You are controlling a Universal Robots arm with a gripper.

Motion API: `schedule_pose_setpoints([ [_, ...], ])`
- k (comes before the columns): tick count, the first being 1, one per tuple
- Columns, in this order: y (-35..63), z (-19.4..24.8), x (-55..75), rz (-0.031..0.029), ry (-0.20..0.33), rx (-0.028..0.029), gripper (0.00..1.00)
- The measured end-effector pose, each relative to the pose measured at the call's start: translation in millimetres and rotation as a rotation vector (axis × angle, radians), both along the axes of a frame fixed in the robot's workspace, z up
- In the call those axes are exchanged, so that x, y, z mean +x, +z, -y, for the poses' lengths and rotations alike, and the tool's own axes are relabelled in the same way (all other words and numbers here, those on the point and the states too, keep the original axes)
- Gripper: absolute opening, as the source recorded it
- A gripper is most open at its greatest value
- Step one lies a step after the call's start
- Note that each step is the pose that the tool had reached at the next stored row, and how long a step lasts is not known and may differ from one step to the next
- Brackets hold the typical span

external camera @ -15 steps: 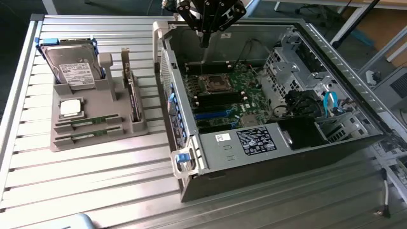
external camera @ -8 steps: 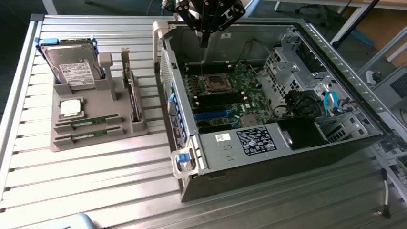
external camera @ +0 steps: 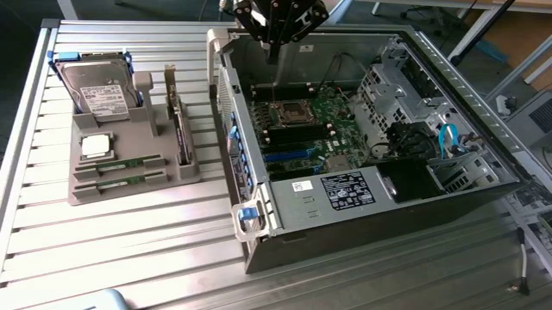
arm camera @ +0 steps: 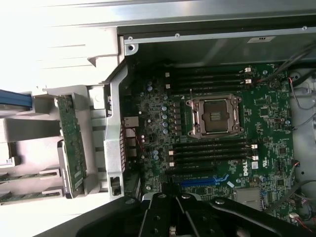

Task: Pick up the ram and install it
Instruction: 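Reach for the ram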

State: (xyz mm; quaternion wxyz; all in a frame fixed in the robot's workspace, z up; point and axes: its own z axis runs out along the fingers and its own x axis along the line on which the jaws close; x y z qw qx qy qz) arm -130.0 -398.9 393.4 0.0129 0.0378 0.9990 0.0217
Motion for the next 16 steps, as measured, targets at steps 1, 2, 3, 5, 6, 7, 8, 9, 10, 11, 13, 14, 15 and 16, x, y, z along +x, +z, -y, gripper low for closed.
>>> schedule_pose_setpoints([
  [1, -0.1, 0.0, -1.0, 0.0, 0.0, 0.0001, 0.11],
  [2, -0.1, 0.0, -1.9, 0.0, 0.0, 0.0001, 0.11],
  [3, 0.0, 0.0, -2.9, -0.0001, 0.0, 0.0001, 0.11],
  [5, -0.1, 0.0, -5.0, 0.0, 0.0, 0.0002, 0.11],
  [6, 0.0, 0.0, -6.1, -0.0001, 0.0, 0.0001, 0.11],
  [7, -0.1, 0.0, -7.1, -0.0001, 0.0, 0.0001, 0.11],
  [8, -0.1, 0.0, -8.4, 0.0, 0.0, 0.0001, 0.11],
  [9, -0.1, 0.0, -9.7, -0.0001, 0.0, 0.0001, 0.11],
  [10, -0.1, 0.0, -10.8, -0.0001, 0.0, 0.0001, 0.11],
  [11, 0.0, 0.0, -12.1, -0.0001, 0.0, 0.0, 0.11],
  [13, 0.0, 0.0, -14.7, -0.0001, 0.0, 0.0, 0.11],
  [14, -0.1, 0.0, -17.9, -0.0001, 0.0, 0.0001, 0.11],
  [15, -0.1, 0.0, -19.6, -0.0001, 0.0, 0.0001, 0.11],
  [16, 0.0, 0.0, -21.3, -0.0001, 0.0, 0.0001, 0.11],
])
